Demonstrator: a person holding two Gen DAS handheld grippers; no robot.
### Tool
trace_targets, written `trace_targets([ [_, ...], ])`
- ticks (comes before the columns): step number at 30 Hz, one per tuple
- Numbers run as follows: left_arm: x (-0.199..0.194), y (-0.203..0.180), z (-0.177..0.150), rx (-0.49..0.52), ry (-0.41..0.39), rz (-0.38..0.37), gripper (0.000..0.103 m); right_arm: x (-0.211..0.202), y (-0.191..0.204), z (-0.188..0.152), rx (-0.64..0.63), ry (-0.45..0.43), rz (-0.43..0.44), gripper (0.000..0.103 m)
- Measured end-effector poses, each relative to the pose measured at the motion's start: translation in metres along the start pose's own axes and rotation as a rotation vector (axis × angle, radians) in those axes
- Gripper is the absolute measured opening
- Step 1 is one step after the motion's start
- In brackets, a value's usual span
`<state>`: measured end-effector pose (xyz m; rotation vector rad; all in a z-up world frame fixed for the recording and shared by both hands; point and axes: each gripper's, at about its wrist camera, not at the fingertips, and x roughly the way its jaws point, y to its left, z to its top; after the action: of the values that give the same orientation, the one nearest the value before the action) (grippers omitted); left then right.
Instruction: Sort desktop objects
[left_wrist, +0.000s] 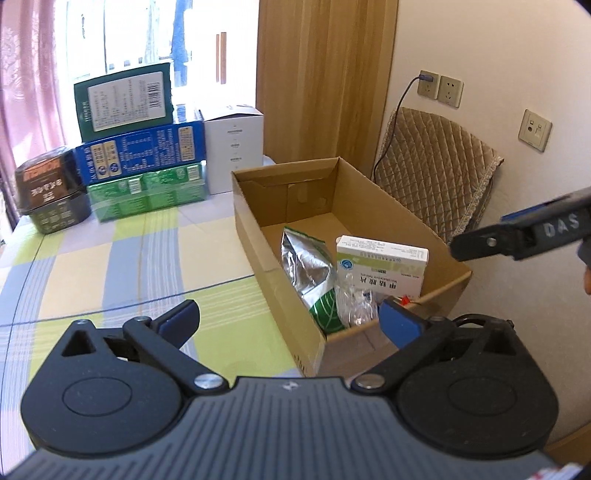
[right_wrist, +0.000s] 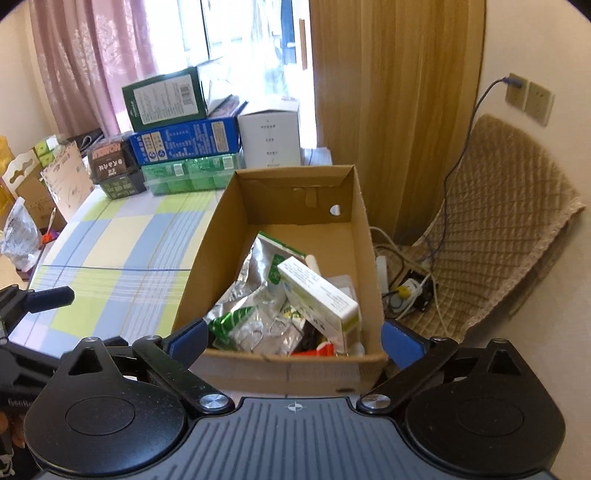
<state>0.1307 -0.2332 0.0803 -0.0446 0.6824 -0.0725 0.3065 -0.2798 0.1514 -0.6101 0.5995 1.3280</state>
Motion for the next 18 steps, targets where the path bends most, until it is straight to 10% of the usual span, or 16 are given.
trace_targets([
  [18,-0.068,-0.025,-0.031,-0.108,0.021,0.017,0.102,-0.084,0.018,-0.074,0.010,-0.097,-0.008,0.101],
])
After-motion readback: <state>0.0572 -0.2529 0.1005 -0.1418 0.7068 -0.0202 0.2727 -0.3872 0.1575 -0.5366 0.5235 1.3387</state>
